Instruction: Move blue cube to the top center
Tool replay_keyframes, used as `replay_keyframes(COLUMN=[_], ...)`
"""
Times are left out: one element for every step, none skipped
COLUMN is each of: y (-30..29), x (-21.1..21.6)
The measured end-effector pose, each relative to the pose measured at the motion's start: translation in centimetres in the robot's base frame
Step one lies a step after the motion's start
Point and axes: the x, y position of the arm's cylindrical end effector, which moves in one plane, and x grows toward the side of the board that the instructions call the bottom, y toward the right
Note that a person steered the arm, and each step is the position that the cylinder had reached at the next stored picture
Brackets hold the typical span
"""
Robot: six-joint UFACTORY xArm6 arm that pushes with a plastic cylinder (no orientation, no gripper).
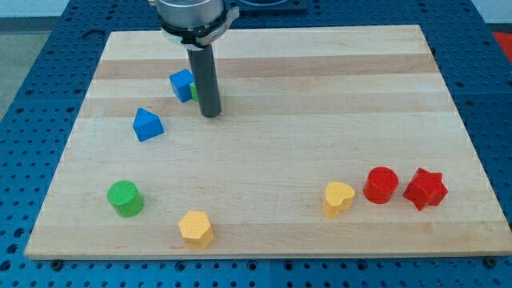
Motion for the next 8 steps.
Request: replay_keyframes(y=[-3.8,-5.0,-4.6,-3.0,-3.2,-6.5,-7.0,-3.4], x=[0.2,-2.3,-5.7,-8.6,-9.3,-8.6,-10.0,-11.8])
